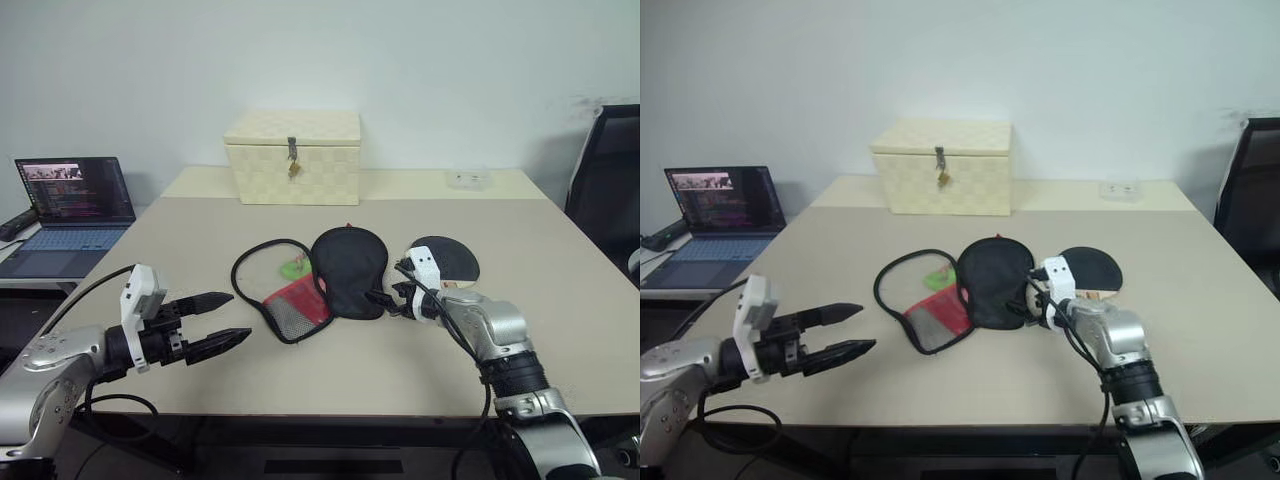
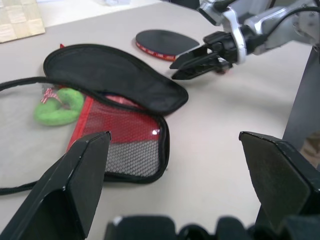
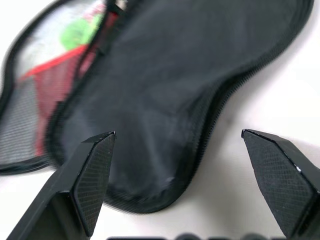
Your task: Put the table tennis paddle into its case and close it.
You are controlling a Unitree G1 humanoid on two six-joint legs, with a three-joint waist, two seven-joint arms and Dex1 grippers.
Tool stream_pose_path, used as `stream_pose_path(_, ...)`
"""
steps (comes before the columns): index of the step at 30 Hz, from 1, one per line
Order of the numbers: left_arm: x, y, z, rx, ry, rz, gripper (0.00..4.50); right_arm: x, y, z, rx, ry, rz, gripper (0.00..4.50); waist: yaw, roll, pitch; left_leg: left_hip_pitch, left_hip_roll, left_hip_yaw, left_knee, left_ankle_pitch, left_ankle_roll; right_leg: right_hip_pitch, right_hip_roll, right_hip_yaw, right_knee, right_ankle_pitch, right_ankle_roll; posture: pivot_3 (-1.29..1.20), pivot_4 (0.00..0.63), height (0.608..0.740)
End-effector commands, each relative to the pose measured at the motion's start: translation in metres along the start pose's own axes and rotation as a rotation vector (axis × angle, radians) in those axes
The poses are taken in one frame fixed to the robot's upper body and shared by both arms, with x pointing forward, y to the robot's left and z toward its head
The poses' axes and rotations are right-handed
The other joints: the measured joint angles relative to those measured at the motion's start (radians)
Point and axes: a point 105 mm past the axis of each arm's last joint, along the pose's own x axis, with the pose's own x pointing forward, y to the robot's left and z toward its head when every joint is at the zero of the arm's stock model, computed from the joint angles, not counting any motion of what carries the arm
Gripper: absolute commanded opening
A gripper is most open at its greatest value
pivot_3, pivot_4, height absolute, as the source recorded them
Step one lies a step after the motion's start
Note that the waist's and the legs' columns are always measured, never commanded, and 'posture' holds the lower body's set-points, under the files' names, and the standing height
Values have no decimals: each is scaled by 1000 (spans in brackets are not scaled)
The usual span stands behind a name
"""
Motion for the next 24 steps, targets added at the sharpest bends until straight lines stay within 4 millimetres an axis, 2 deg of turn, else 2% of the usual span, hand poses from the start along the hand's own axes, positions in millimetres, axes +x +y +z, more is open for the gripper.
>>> stream_pose_path(1, -5, 3, 8, 63, 5, -4, 4500, 9, 8, 15, -16, -47, 9, 4429, -1, 0, 0, 0, 0, 0, 0, 0, 0, 0, 0, 0, 0, 0, 0, 0, 150, 740)
stream_pose_path(9, -6, 4, 9, 75, 14, 3, 4500, 32, 34, 26, 8, -64, 102, 4429, -11, 0, 0, 0, 0, 0, 0, 0, 0, 0, 0, 0, 0, 0, 0, 0, 150, 740)
stream_pose_path(12, -5, 4, 11, 80, 14, 7, 4500, 37, 37, 31, 36, -75, 110, 4429, -13, 0, 0, 0, 0, -1, 0, 0, 0, -1, 0, 0, 0, 0, -1, 0, 150, 740)
stream_pose_path(13, -5, 4, 12, 82, 14, 9, 4500, 38, 37, 32, 49, -81, 105, 4267, -13, 0, 0, 0, 0, -1, -1, 0, 0, -1, 0, 0, 0, 0, -1, 0, 150, 740)
stream_pose_path(16, -5, 3, 14, 89, 14, 13, 4500, 39, 33, 34, 81, -91, 92, 3537, -13, 0, 0, 0, 0, -1, -1, 0, 0, -1, 0, 0, 0, 0, -1, 0, 150, 740)
stream_pose_path(24, -3, 10, 22, 118, 10, 10, 4500, 29, 8, 28, 167, -85, 19, 639, -15, 0, 0, 0, 1, -1, -1, 0, 0, -1, 0, -1, 0, 1, -1, 0, 150, 740)
